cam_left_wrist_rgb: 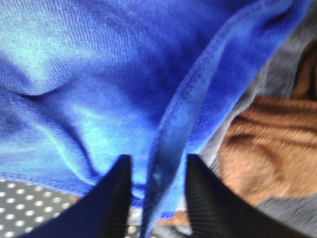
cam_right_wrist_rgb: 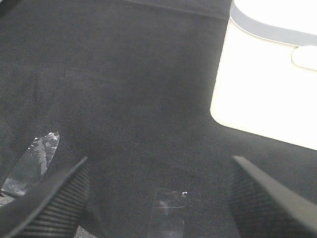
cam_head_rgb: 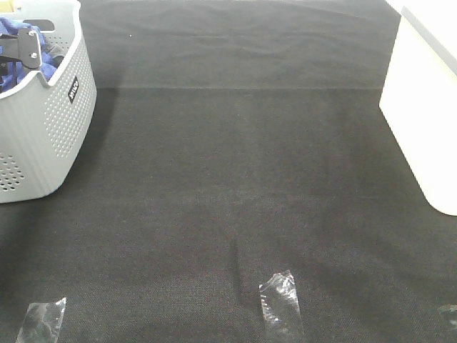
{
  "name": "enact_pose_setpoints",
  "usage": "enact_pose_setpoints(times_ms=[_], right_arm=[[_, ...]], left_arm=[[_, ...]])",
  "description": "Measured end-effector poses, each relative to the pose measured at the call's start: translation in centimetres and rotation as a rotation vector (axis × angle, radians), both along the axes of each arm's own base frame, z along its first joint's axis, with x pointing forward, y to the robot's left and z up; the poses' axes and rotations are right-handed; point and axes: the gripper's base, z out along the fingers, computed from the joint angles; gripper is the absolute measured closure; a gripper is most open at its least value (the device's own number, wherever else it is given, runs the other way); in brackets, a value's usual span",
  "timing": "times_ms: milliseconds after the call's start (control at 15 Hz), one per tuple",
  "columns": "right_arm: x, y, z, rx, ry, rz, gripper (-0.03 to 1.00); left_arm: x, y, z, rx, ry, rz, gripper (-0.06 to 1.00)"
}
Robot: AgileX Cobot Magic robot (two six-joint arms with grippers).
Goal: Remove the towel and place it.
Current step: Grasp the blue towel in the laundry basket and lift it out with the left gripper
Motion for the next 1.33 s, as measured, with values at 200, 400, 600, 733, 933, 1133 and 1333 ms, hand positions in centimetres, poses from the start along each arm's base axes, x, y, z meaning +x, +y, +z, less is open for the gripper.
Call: enact_pose_setpoints(times_ms=[200, 400, 600, 733, 933, 1133, 1333], right_arm=[[0.0, 0.0, 0.0, 0.0, 0.0, 0.0, 0.21], [0.0, 0.0, 0.0, 0.0, 0.0, 0.0, 0.21], [0.0, 0.0, 0.0, 0.0, 0.0, 0.0, 0.21], [0.0, 0.0, 0.0, 0.0, 0.0, 0.0, 0.21], [0.0, 0.0, 0.0, 0.0, 0.0, 0.0, 0.21], [0.0, 0.0, 0.0, 0.0, 0.0, 0.0, 0.21], [0.0, 0.0, 0.0, 0.0, 0.0, 0.0, 0.21]], left_arm=[[0.0, 0.0, 0.0, -0.005, 0.0, 0.022, 0.73], [-0.3, 0.6, 0.1, 0.066, 0.037, 0.011, 0.94], [-0.4, 0.7, 0.1, 0.074, 0.044, 0.025, 0.94], [-0.5, 0.7, 0.3, 0.064, 0.03, 0.058, 0.94], [-1.4, 0.8, 4.2, 0.046, -0.041, 0.137, 0.94], [-3.5, 0.7, 10.9, 0.016, -0.19, 0.202, 0.94], [-5.9, -0.4, 16.2, -0.028, -0.296, 0.202, 0.94]])
